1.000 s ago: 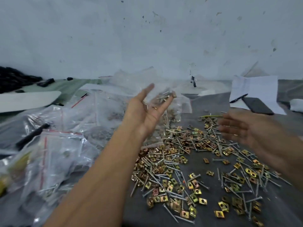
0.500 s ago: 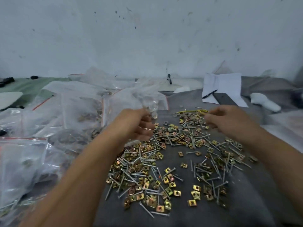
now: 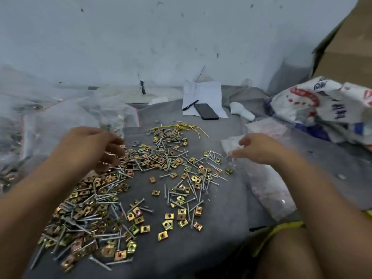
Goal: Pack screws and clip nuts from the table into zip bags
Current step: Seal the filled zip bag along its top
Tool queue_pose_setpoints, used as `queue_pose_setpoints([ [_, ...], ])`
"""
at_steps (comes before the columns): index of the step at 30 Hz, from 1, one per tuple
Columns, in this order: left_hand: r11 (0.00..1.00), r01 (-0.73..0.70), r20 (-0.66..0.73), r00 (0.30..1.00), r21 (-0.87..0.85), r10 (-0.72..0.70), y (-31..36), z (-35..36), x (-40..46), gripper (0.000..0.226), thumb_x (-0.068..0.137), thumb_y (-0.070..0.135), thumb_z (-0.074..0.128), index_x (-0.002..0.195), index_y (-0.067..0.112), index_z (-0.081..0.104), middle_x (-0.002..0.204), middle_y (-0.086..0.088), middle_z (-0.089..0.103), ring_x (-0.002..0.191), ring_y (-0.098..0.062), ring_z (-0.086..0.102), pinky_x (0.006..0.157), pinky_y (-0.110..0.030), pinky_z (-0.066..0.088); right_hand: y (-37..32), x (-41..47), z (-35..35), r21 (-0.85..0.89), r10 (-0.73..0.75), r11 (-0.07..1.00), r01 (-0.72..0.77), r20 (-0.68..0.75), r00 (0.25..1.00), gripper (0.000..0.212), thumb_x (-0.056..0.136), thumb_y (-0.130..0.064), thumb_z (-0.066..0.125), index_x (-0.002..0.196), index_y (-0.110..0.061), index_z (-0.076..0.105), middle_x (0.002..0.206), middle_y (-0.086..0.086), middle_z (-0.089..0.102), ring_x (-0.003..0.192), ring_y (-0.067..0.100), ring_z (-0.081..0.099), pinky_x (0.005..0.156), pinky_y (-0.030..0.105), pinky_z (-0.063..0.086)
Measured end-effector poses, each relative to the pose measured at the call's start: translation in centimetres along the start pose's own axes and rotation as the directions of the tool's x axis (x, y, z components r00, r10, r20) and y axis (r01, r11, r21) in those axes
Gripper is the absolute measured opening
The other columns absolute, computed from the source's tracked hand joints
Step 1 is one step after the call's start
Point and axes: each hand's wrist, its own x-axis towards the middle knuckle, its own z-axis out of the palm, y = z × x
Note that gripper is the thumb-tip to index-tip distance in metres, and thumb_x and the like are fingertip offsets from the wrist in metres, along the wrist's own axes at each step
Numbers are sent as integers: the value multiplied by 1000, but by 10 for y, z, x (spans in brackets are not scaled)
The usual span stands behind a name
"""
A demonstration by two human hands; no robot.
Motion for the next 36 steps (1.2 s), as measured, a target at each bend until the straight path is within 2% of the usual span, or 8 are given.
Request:
queue_pose_setpoints([
  [4, 999, 2, -18, 1000, -35, -3, 1, 4, 2, 28, 108, 16, 54, 101, -1, 74, 87, -21, 79, 68, -30, 66, 61, -33, 48, 1, 5, 4, 12, 39, 999, -39, 4, 999, 83, 70, -44, 93, 139, -15, 58, 135, 5, 64, 123, 26, 60, 104, 37, 49],
  [10, 1000, -8, -47, 999, -24, 6, -3, 2, 6, 29, 110, 17, 53, 100, 1, 75, 84, -18, 79, 65, -30, 68, 60, -35, 49, 10, 10, -7, 123, 65, 991, -45, -161, 985, 18, 77, -32, 90, 87, -23, 79, 99, 2, 77, 95, 20, 68, 90, 35, 55],
  [18, 1000, 5, -50, 999, -9, -5, -11, 0, 17, 29, 108, 21, 55, 97, 6, 77, 83, -16, 79, 58, -26, 71, 60, -37, 52, 14, -6, -26, -49, 42, 998, -37, 90, 995, 62, 76, -48, 89, 125, -18, 67, 107, -2, 61, 87, 18, 63, 82, 34, 52],
  [21, 1000, 2, -49, 999, 8, -1, -13, 2, 19, 29, 107, 22, 56, 97, 7, 77, 82, -14, 80, 56, -23, 73, 62, -36, 52, 14, -8, -28, -68, 81, 995, -72, 148, 986, 50, 76, -27, 93, 117, -7, 71, 94, 6, 69, 71, 18, 66, 63, 27, 55],
  [24, 1000, 5, -49, 999, 20, -4, -15, 2, 21, 29, 107, 23, 56, 96, 6, 77, 82, -13, 80, 55, -22, 74, 64, -36, 53, 17, -7, -33, -52, 66, 997, -62, 66, 996, 31, 82, -24, 87, 108, -10, 75, 104, 13, 74, 79, 24, 70, 76, 34, 60],
  [28, 997, 61, -23, 998, 51, -60, -15, -3, 29, 33, 109, 26, 53, 99, 5, 76, 83, -13, 80, 58, -25, 75, 66, -38, 54, 34, -17, -44, -162, 72, 985, -65, 33, 997, 72, 75, -63, 82, 125, -15, 63, 127, -1, 63, 106, 24, 61, 85, 40, 50],
  [31, 994, 105, 4, 994, 45, -105, -14, -2, 35, 32, 110, 25, 51, 100, 6, 74, 80, -13, 80, 64, -30, 72, 64, -37, 53, 41, -30, -37, -297, 156, 951, -87, 214, 964, 102, 61, -59, 93, 145, -28, 46, 146, 0, 50, 117, 27, 54, 84, 37, 47],
  [36, 995, 102, 3, 995, 19, -102, -12, 2, 35, 32, 111, 24, 49, 100, 7, 74, 76, -9, 79, 70, -32, 71, 66, -36, 53, 40, -31, -41, -144, 53, 989, -29, 172, 984, 47, 78, -34, 89, 118, -17, 71, 99, 1, 73, 85, 16, 69, 69, 29, 51],
])
